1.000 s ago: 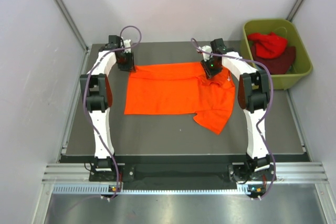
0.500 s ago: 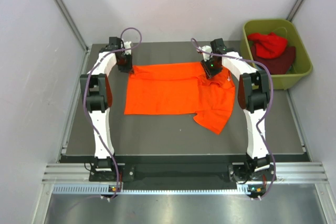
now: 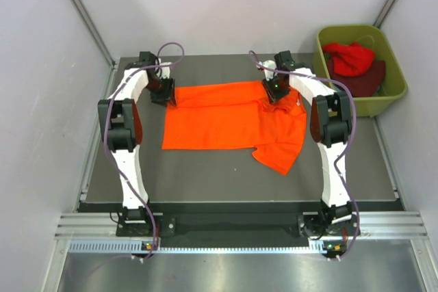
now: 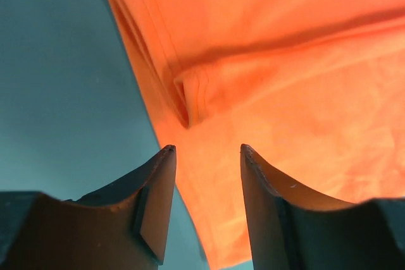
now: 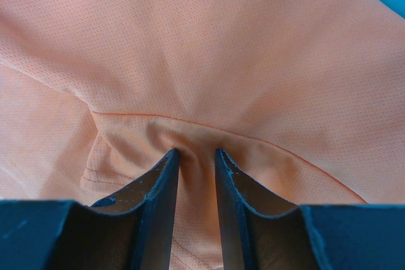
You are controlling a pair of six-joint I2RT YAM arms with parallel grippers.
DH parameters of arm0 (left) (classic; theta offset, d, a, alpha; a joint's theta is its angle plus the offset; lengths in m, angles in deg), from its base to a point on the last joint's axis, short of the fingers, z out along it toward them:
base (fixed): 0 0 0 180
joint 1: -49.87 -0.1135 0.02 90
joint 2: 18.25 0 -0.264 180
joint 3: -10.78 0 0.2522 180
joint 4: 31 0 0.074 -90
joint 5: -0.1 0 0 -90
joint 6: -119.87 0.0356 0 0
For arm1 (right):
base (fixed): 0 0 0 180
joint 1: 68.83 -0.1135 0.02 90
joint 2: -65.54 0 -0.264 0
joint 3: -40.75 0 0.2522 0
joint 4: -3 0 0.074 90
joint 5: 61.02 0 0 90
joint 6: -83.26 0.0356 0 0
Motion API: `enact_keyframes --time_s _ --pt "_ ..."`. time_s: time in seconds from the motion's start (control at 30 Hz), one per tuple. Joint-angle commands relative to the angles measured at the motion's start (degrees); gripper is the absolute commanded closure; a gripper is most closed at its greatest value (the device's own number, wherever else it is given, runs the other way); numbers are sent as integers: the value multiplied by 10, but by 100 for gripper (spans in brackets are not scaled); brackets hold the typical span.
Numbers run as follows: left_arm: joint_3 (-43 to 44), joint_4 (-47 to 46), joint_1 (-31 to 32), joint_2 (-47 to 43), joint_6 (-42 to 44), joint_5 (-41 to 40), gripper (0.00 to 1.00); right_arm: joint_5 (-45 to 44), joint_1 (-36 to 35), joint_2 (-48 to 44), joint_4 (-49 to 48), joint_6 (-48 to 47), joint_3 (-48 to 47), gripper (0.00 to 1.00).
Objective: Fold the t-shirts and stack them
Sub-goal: Fold the tshirt
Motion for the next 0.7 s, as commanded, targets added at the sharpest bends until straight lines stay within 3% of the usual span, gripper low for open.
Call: enact_keyframes --time_s 0.0,0.17,0.27,0.4,0.57,0.67 --pt "-9 13 -7 -66 11 -4 49 -4 -6 -39 -7 -1 6 70" --pt "17 -24 -7 -59 2 11 50 -5 -7 -35 -10 -1 5 70" --pt "72 -30 -7 -5 -6 25 50 -5 -6 -32 -10 -1 4 70" --pt "131 -42 -6 39 -13 38 62 -9 -6 -32 -13 -2 2 70" --pt "171 -51 2 79 -17 45 88 -24 -5 -19 -18 5 -4 70" --pt "171 -52 2 85 -20 48 96 -32 -5 -4 -21 11 -12 71"
